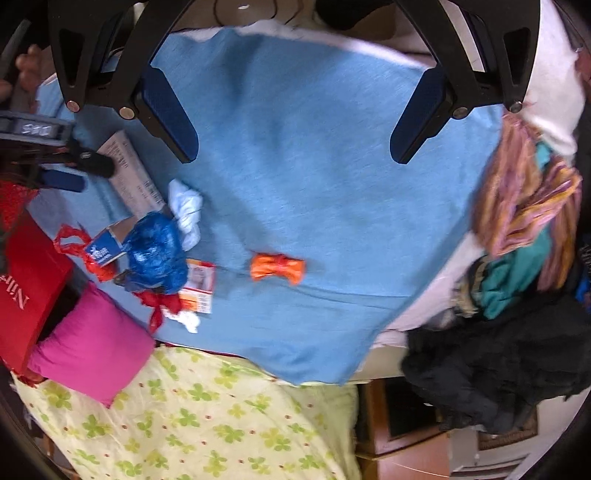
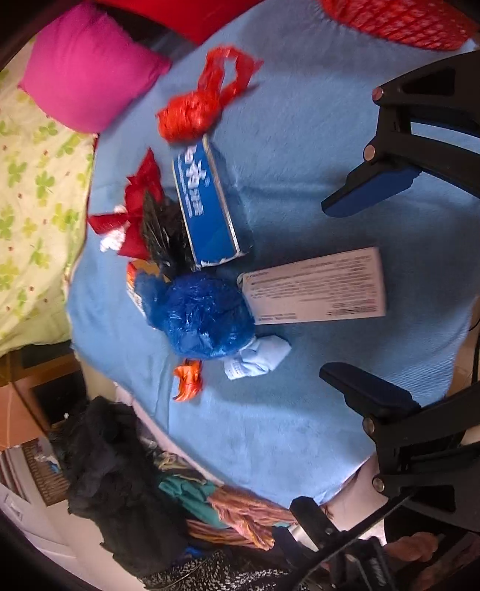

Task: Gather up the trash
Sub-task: 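Grasp the white leaflet card with the right tool while the left tool grasps the white tissue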

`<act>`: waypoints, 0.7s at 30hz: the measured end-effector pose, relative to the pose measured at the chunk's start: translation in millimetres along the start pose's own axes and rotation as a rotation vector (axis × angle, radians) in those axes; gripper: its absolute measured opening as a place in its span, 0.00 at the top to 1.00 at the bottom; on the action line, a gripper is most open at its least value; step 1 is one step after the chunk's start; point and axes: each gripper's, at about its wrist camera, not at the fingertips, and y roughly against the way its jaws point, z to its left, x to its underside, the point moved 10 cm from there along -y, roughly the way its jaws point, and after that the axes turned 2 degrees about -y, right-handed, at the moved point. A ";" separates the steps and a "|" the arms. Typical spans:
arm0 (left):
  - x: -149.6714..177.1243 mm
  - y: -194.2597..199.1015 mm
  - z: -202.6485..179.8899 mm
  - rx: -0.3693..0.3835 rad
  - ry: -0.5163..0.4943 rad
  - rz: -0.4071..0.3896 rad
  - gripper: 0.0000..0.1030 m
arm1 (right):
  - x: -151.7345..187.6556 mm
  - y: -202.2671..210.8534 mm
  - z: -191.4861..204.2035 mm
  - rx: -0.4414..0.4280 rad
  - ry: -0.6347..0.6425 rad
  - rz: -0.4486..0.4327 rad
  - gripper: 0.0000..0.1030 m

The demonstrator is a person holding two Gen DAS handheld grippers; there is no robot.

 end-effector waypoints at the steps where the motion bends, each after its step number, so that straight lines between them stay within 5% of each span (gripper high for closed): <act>1: -3.8 -5.9 -5.4 0.020 -0.008 0.002 0.00 | -0.7 -6.8 -1.0 0.006 0.002 0.012 0.21; 5: -19.3 -26.5 -24.3 0.110 -0.025 -0.008 0.02 | 7.7 -35.3 -6.8 0.010 0.004 0.102 0.43; 8: -25.6 -41.4 -41.8 0.182 -0.035 0.018 0.13 | 8.1 -38.5 -10.8 0.024 0.019 0.091 0.51; 10: -27.0 -49.2 -51.3 0.215 -0.050 0.039 0.23 | 9.9 -35.0 -12.8 0.008 0.011 0.084 0.51; 14: -26.4 -70.4 -73.8 0.262 -0.090 0.097 0.27 | 17.4 -17.9 -23.6 0.017 0.004 0.073 0.52; 21: -11.3 -103.0 -97.4 0.278 -0.146 0.203 0.64 | 25.7 21.4 -49.1 -0.011 -0.063 0.025 0.52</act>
